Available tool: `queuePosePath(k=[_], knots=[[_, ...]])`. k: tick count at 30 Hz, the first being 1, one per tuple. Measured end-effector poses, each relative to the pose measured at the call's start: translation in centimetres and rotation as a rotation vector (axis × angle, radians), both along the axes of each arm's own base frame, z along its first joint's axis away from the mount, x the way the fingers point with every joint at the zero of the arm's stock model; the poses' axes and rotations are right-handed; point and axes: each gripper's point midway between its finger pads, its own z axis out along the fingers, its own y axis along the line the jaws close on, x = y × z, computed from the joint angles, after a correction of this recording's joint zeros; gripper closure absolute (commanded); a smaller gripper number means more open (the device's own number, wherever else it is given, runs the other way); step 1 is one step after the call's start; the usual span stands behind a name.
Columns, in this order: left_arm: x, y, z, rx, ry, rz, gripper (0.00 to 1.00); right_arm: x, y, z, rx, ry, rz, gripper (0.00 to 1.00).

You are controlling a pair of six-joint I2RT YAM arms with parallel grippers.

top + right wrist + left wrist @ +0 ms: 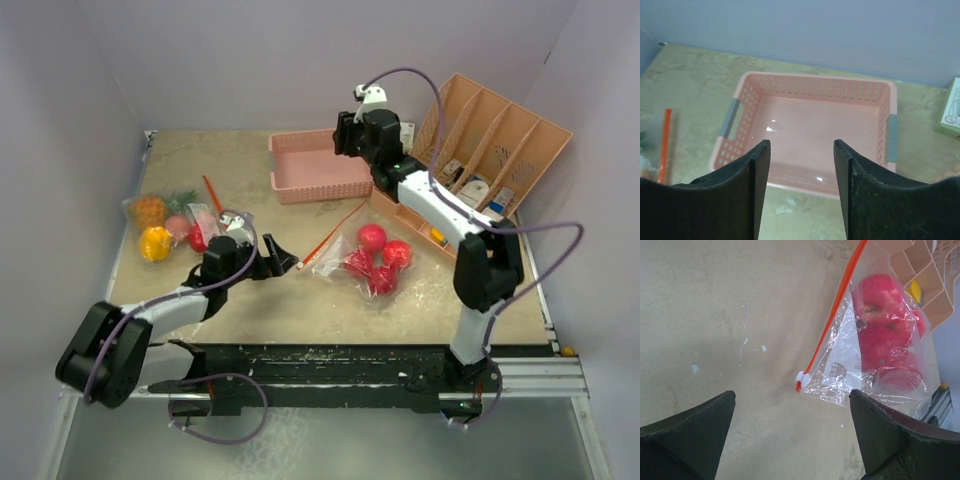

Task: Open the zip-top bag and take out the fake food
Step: Move the bin to the center of the board, then adjust the zipper food storage bag at the center of the board.

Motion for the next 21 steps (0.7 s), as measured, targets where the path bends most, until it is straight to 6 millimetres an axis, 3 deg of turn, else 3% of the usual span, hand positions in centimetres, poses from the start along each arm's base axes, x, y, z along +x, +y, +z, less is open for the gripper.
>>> queuePosePath(k=[5, 8, 12, 17, 21], knots=[[0.3, -2.5, -1.8, -0.061, 0.03, -0.031, 0.08, -5.4, -2.0, 4.8, 0.061, -0.095, 0.038, 0.35], [0.3, -3.8, -2.5, -0.087, 0.036, -0.052, 0.22, -8.2, -2.9, 5.8, 0.083, -0.126, 0.063, 0.39], [0.6, -5.4, -3.3, -0.115, 0.046, -0.083, 0.52, -11.3, -3.9, 5.1, 0.096, -0.127, 0.09, 0.42], [1.8, -6.8, -1.9, -0.168, 0.003, -0.111, 1.0, -13.4, -4.9, 3.0, 0.085, -0.094, 0.096, 0.46], [2.1, -7.4, -0.6, -0.198, -0.033, -0.133, 1.0, -14.5, -5.4, 2.0, 0.08, -0.079, 0.095, 0.54]])
